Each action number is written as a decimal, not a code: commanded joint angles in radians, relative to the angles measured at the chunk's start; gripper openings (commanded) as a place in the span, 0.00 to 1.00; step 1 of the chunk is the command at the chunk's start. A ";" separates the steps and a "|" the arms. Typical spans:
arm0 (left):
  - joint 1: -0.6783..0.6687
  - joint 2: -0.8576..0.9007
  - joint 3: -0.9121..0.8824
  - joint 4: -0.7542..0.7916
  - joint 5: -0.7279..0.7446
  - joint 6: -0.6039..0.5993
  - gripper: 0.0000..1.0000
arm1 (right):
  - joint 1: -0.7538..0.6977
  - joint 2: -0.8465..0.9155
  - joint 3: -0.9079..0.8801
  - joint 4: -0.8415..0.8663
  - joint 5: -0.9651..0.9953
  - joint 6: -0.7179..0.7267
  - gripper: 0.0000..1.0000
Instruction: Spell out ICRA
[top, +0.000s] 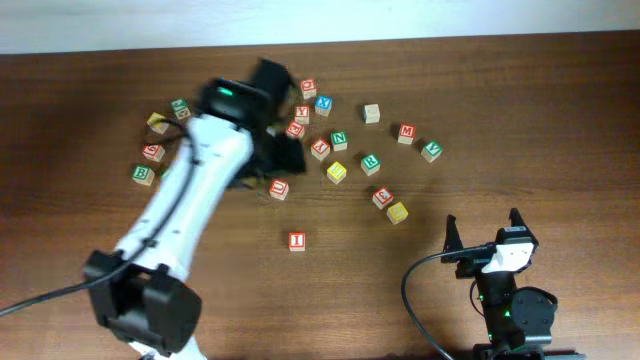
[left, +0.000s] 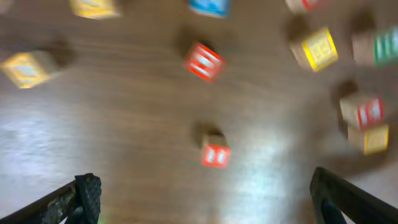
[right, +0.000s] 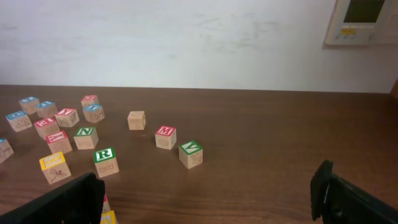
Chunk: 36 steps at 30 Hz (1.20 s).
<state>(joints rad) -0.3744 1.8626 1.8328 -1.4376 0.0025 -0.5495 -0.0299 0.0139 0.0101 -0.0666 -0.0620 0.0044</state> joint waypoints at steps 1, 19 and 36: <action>0.216 -0.003 0.005 -0.075 -0.007 -0.037 0.99 | 0.004 -0.005 -0.005 -0.005 -0.012 0.011 0.98; 0.731 0.002 -0.002 -0.199 -0.010 -0.037 0.99 | 0.004 -0.005 -0.005 -0.005 -0.012 0.011 0.98; 0.623 0.002 -0.240 -0.100 0.033 -0.017 0.99 | 0.004 -0.005 -0.005 -0.005 -0.012 0.011 0.98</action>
<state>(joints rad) 0.2665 1.8645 1.5997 -1.5444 0.0101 -0.5716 -0.0299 0.0139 0.0101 -0.0666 -0.0650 0.0044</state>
